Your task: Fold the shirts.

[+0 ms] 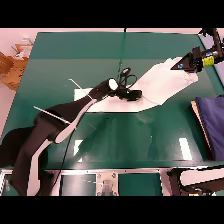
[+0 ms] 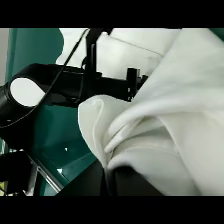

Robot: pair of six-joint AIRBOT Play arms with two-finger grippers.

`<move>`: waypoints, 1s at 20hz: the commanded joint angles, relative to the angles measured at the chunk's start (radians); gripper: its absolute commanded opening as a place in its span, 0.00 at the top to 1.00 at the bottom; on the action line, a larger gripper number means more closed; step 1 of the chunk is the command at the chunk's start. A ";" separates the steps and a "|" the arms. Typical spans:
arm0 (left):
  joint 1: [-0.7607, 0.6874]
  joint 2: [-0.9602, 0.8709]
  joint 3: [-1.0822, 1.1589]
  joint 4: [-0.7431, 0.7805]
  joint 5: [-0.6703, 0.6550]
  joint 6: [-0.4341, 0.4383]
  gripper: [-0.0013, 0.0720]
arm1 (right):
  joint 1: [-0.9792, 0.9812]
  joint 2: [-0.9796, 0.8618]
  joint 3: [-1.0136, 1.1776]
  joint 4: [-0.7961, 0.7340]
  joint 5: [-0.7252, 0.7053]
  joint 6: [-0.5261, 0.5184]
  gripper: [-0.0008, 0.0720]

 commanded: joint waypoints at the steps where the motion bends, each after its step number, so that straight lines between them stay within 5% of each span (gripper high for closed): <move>1: 0.011 -0.027 0.056 -0.007 -0.113 -0.018 0.95 | 0.049 0.016 -0.008 -0.054 -0.005 0.005 0.96; 4: 0.097 0.040 0.060 0.060 -0.321 -0.001 0.96 | 0.082 0.016 -0.008 -0.061 -0.013 0.037 0.96; 9: 0.288 0.159 0.174 0.409 -0.766 -0.071 0.95 | 0.240 0.016 -0.008 -0.061 -0.103 0.127 0.96; 11: 0.359 0.213 0.179 0.493 -0.837 -0.071 0.95 | 0.346 0.016 -0.011 -0.064 -0.196 0.173 0.97; 19: 0.622 0.355 0.177 0.603 -0.912 -0.055 0.95 | 0.942 -0.142 -0.186 -0.074 -1.081 0.292 0.93; 20: 0.649 0.366 0.177 0.603 -0.912 -0.051 0.95 | 1.012 -0.191 -0.186 -0.072 -1.165 0.292 0.65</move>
